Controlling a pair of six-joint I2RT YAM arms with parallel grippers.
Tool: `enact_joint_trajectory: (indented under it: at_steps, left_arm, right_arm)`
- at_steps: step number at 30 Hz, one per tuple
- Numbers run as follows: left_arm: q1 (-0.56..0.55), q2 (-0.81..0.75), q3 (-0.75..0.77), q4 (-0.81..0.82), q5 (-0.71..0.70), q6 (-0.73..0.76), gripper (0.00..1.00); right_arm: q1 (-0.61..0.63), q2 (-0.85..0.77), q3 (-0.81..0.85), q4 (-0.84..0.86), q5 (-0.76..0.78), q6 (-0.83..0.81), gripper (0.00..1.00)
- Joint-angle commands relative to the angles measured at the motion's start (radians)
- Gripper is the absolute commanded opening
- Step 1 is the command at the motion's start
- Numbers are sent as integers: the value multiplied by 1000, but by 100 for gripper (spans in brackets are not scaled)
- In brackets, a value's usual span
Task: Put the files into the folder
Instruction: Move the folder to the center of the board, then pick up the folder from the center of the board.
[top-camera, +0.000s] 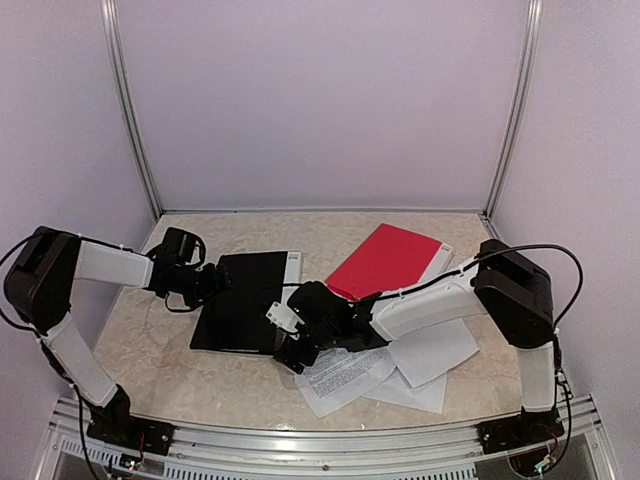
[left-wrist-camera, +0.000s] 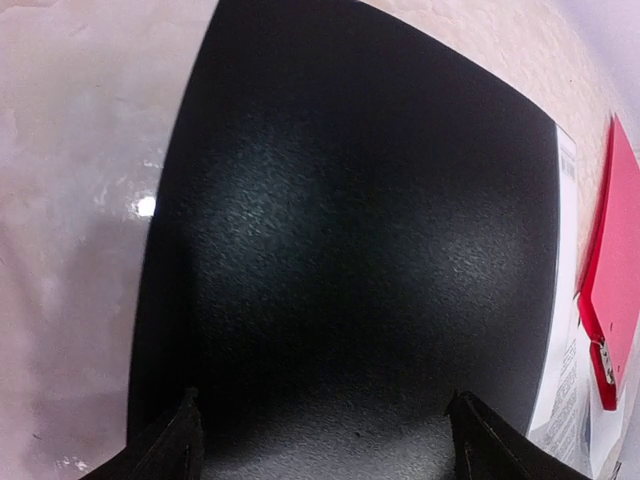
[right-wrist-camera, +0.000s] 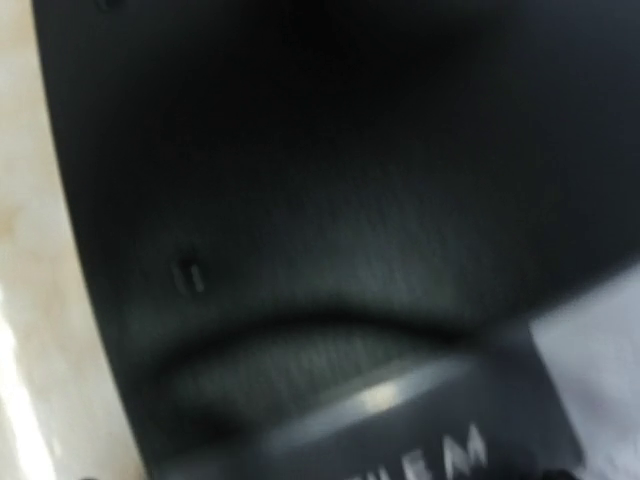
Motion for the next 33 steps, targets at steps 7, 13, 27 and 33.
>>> enact_joint_trajectory:
  at_steps: [7,13,27,33]
  left_arm:
    - [-86,-45,-34,-34,-58,-25,81]
    - [-88,-130,-43,-71,-117,-14,83]
    - [56,-345,-85,-130,-119,-14,99]
    - [122,-400,-119,-130,-92,-12,99]
  right_arm:
    - [12,-107,-83,-113,101,-74,91]
    - [51,-96,-28,-132,156,-130,89]
    - [110,67,220,-273,223,-242,80]
    - [124,120,284,-320,240,-272,78]
